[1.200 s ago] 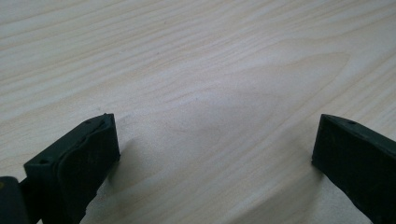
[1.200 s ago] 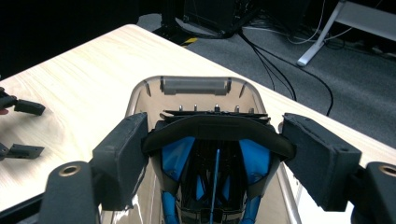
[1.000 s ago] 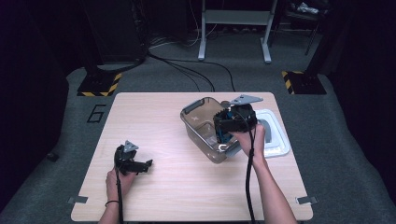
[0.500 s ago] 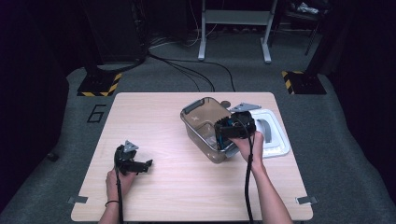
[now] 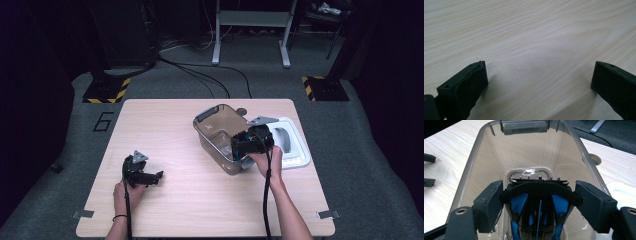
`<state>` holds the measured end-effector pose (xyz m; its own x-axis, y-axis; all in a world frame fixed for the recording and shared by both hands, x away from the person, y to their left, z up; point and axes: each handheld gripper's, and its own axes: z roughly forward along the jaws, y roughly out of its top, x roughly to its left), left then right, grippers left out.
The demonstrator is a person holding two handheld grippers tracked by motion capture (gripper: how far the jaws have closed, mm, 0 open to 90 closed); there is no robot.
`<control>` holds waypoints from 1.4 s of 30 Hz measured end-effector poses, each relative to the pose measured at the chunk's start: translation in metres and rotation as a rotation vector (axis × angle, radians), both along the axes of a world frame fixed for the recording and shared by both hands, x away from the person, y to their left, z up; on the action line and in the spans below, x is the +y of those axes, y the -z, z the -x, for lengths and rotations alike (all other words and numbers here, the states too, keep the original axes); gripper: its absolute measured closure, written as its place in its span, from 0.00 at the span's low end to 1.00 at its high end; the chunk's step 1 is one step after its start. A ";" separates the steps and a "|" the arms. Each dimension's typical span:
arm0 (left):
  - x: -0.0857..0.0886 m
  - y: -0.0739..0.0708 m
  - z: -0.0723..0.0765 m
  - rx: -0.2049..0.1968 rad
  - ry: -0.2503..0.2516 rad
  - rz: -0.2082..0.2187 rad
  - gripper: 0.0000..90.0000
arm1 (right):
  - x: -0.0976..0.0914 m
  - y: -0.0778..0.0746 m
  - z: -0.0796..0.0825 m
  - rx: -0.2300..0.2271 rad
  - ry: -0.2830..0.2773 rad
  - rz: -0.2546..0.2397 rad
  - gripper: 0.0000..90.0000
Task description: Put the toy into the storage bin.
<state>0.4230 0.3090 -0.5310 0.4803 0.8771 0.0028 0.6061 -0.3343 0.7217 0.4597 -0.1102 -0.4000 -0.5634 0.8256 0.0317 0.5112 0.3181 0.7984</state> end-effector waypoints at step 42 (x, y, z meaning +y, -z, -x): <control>0.000 0.000 0.000 0.000 -0.001 0.000 0.00 | -0.006 0.000 0.011 0.062 -0.054 0.068 0.26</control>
<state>0.4229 0.3089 -0.5310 0.4797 0.8774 0.0026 0.6064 -0.3337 0.7217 0.4486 -0.1165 -0.3999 -0.6055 0.7957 0.0128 0.5400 0.3990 0.7411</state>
